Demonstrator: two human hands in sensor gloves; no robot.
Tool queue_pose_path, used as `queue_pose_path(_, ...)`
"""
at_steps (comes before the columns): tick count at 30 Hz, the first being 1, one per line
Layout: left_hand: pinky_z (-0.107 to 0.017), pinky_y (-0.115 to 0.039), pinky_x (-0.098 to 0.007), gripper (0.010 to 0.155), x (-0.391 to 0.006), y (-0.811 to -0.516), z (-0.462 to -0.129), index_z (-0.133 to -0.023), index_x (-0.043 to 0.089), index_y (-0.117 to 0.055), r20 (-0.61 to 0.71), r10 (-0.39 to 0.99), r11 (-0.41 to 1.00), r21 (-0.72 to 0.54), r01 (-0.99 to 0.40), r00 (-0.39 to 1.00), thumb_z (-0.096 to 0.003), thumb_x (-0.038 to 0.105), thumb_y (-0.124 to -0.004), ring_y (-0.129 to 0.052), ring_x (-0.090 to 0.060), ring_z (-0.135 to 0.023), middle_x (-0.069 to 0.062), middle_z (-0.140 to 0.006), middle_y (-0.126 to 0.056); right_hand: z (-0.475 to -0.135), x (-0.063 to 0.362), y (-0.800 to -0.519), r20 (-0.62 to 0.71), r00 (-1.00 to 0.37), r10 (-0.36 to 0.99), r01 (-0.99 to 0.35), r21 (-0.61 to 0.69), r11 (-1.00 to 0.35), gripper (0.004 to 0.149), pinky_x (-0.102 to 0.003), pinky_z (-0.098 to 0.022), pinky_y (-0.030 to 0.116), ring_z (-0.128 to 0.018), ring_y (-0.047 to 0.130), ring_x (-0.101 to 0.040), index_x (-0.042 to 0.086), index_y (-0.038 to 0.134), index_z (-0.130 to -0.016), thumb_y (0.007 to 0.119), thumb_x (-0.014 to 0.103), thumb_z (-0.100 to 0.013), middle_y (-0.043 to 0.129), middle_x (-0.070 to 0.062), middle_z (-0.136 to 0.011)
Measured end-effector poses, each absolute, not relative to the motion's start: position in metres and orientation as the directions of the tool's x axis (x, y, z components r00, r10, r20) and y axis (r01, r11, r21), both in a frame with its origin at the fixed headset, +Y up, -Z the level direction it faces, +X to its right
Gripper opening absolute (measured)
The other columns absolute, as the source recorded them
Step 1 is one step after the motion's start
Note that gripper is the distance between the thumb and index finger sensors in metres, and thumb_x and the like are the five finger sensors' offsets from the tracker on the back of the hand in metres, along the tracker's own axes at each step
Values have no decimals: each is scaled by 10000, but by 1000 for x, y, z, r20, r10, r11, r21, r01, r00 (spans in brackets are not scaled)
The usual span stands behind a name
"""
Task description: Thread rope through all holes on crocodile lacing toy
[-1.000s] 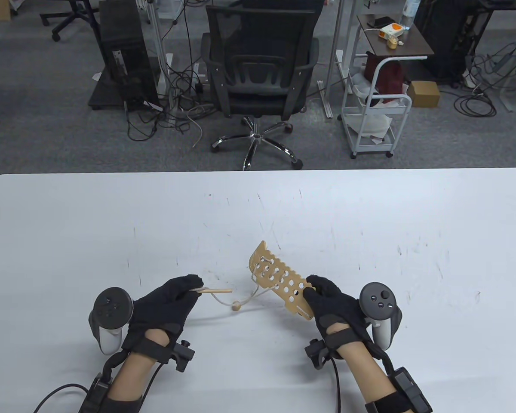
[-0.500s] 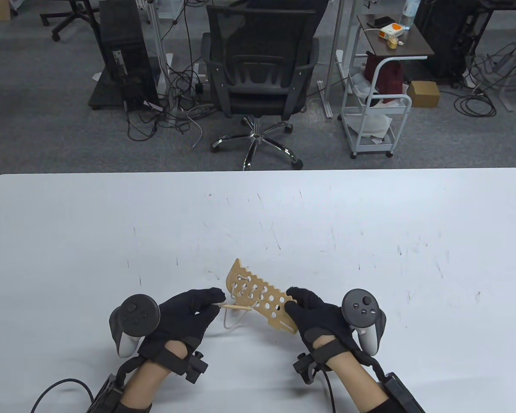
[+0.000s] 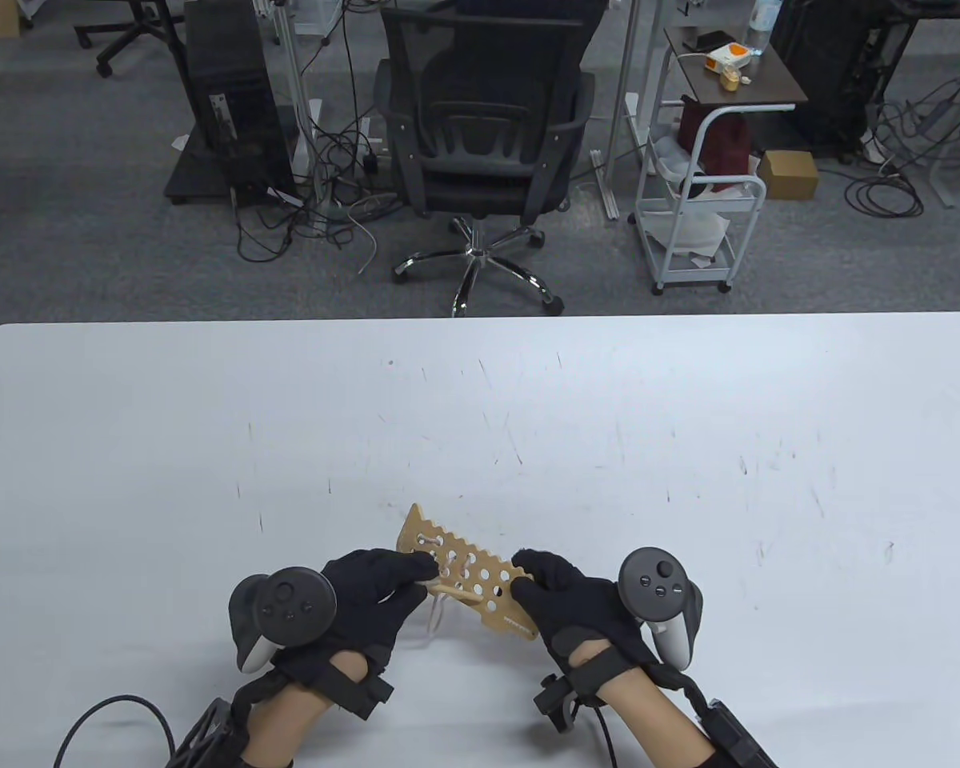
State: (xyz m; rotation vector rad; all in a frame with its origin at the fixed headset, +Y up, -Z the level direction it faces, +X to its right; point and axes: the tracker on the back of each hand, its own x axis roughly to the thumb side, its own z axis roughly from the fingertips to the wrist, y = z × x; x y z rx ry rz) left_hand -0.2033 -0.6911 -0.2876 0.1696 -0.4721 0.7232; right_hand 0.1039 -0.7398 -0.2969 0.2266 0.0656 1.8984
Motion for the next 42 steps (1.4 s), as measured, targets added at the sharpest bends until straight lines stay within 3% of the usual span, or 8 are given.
queue_pose_path(7, -665, -717, -525, 437, -204, -684, -282, -830, 310, -902, 482, 523, 777, 71, -626, 703, -393, 336, -906, -980, -242, -673, 16, -760, -987, -296, 102, -741, 130, -314, 941, -929, 162, -332, 515, -463, -389, 825, -430, 1080, -252, 42, 738, -866, 828, 331, -449, 1011, -100, -681)
queue_pose_path(15, -657, -736, -532, 432, -197, -687, -282, -794, 275, -972, 537, 581, 738, -31, -674, 611, -383, 388, -905, -1046, -232, -609, 13, -690, -1063, -293, 99, -742, 131, -315, 940, -928, 165, -334, 519, -461, -389, 826, -429, 1080, -254, 39, 738, -866, 827, 336, -449, 1012, -102, -680)
queue_pose_path(19, -665, -723, -530, 437, -194, -691, -282, -783, 279, -981, 536, 555, 759, -14, -651, 636, -377, 420, -904, -1041, -230, -616, 19, -682, -1064, -291, 97, -742, 121, -277, 953, -939, 176, -295, 520, -462, -389, 826, -430, 1079, -255, 36, 737, -866, 828, 336, -450, 1010, -106, -682)
queue_pose_path(27, -764, -456, -568, 436, -188, -694, -278, -813, 408, -915, 530, 462, 816, 58, -574, 711, -383, 481, -926, -653, -328, -956, -22, -993, -743, -288, 92, -740, 139, -275, 951, -935, 191, -298, 524, -463, -388, 826, -432, 1079, -257, 35, 735, -867, 827, 339, -450, 1010, -110, -683)
queue_pose_path(35, -780, -368, -581, 414, -185, -695, -277, -796, 482, -898, 530, 455, 826, 48, -562, 716, -386, 495, -949, -442, -358, -1057, -36, -1112, -577, -285, 87, -740, 154, -274, 949, -929, 213, -303, 529, -462, -390, 826, -434, 1079, -258, 32, 733, -867, 828, 340, -448, 1009, -113, -682)
queue_pose_path(42, -782, -340, -586, 417, -180, -696, -275, -781, 496, -891, 533, 438, 838, 49, -544, 724, -373, 480, -980, -391, -363, -1072, -32, -1139, -526, -283, 84, -740, 149, -236, 960, -937, 226, -266, 531, -463, -391, 825, -438, 1078, -258, 31, 730, -869, 828, 341, -449, 1006, -113, -687)
